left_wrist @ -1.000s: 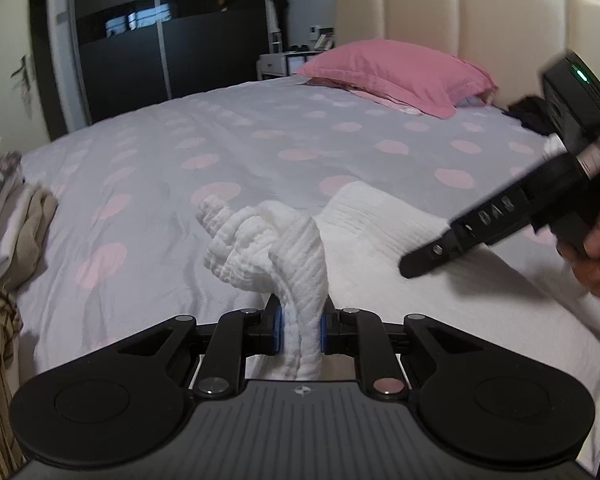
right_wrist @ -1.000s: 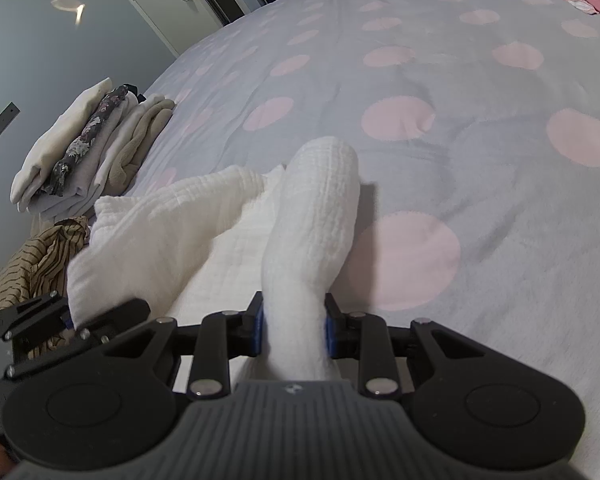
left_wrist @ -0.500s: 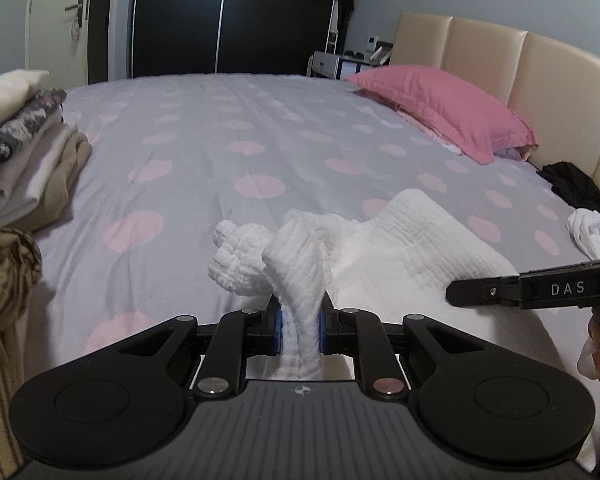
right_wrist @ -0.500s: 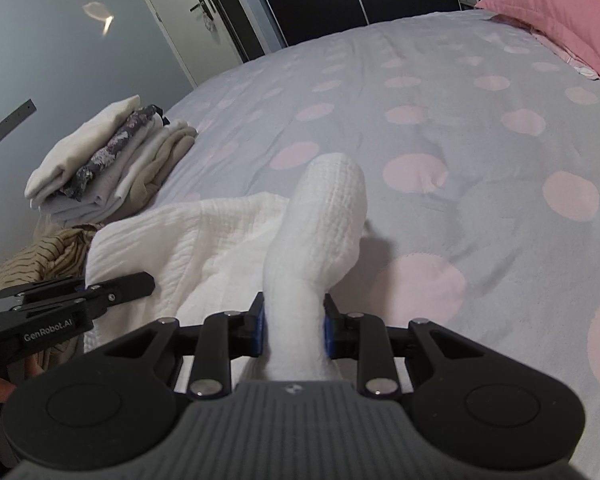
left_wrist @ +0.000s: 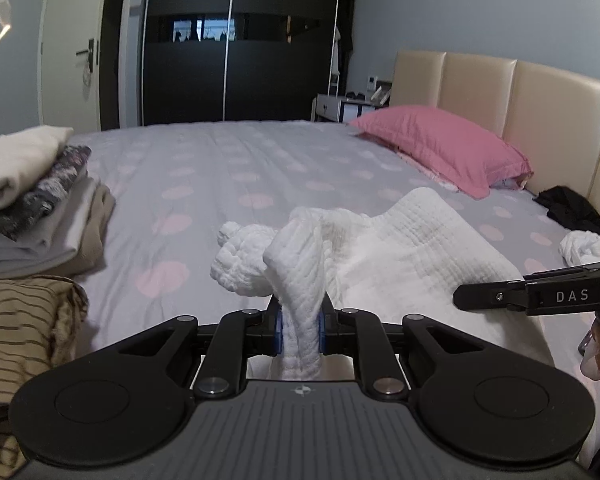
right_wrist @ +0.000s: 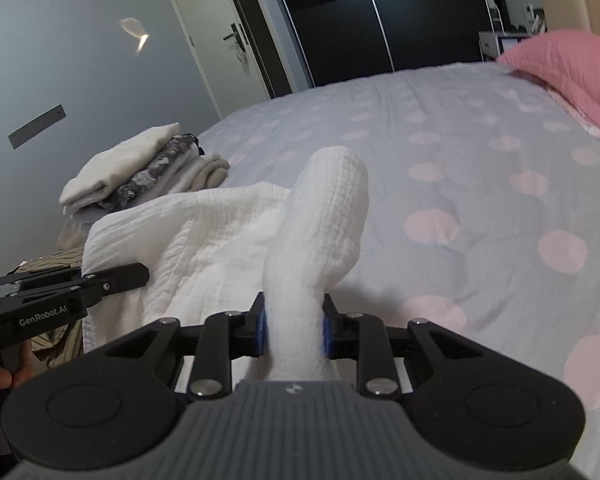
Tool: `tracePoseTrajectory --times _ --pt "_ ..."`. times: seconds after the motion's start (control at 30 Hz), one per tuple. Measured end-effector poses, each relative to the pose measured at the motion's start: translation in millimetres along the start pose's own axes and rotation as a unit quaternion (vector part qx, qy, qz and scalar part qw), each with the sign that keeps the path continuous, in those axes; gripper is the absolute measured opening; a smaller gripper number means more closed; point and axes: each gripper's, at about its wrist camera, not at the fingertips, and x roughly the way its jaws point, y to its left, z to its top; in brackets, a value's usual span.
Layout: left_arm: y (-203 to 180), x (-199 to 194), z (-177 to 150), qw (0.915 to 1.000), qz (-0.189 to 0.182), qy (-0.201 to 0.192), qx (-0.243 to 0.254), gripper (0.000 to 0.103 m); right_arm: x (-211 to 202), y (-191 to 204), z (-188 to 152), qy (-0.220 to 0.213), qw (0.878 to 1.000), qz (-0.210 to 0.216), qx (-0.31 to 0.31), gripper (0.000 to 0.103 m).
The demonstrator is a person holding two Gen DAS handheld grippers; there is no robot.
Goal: Fold clothes
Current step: 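Lift the folded top with both grippers and carry it to the clothes pile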
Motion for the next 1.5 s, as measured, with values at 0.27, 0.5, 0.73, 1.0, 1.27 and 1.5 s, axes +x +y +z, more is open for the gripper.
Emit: tracePoseTrajectory --times 0.27,0.5,0.73,1.0,1.27,1.5 --pt "13.4 -61.3 7.1 0.9981 0.026 -0.051 -0.021 0.013 -33.1 47.1 16.8 -0.042 0.997 0.029 -0.049 0.027" --pt "36.8 -127.9 24.9 0.9917 0.063 -0.106 -0.036 0.013 -58.6 98.7 33.7 -0.076 0.992 0.075 -0.073 0.027" --pt "69.1 -184.5 53.6 0.9857 0.088 -0.139 -0.038 0.013 -71.1 139.8 51.5 -0.087 0.985 0.138 -0.058 0.027" --pt "104.6 -230.6 72.2 0.9823 0.128 -0.133 -0.028 0.013 -84.2 157.0 64.9 -0.073 0.975 0.203 -0.058 0.027" --pt "140.1 -241.7 84.3 0.9796 0.174 -0.097 -0.024 0.013 -68.4 145.4 69.0 -0.017 0.968 0.248 -0.033 0.027" --pt "172.6 -219.5 90.2 0.9786 0.198 -0.052 -0.022 0.013 -34.9 140.6 69.1 0.039 0.966 0.254 -0.011 0.027"
